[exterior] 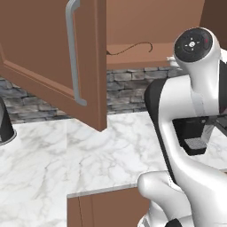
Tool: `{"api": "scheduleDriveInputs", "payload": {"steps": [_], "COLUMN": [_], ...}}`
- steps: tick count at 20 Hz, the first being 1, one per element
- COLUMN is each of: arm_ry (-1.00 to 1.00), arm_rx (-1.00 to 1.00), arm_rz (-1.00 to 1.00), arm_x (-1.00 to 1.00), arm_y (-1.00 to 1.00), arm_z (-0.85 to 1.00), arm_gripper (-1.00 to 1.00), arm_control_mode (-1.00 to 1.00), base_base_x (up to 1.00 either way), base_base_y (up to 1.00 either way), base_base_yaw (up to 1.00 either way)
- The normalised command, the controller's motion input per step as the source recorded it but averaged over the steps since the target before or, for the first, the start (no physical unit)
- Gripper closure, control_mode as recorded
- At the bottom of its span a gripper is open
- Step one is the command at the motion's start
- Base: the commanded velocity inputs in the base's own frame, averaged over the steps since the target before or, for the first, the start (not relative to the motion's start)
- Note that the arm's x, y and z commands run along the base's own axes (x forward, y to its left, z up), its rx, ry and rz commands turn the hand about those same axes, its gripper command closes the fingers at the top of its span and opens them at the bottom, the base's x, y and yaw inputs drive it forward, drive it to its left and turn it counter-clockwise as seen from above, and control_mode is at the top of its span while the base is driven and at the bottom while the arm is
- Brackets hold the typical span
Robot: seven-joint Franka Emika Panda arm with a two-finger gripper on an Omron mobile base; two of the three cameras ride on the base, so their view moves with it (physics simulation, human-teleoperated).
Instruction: Open the cabinet and move the ladle to the pot. Then close the cabinet.
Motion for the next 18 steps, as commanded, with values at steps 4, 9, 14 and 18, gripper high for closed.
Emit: {"api": "scheduleDriveInputs", "payload": {"steps": [4, 9, 14, 18], "arm_ry": [0.00, 0.00, 0.00, 0.00], "arm_rx": [-0.01, -0.01, -0.01, -0.01], "arm_rz": [-0.18, -0.21, -0.22, -0.23], "arm_x": [-0.17, -0.12, -0.19, -0.29], "arm_y": [-0.46, -0.48, -0.57, -0.68], "arm_z": [0.00, 0.00, 0.00, 0.00], "arm_gripper": [-1.00, -1.00, -1.00, -1.00], "arm_control_mode": [-1.00, -1.00, -1.00, -1.00], "base_base_x": [0.00, 0.00, 0.00, 0.00], "base_base_y": [0.00, 0.00, 0.00, 0.00], "base_base_yaw": [0.00, 0.00, 0.00, 0.00]}}
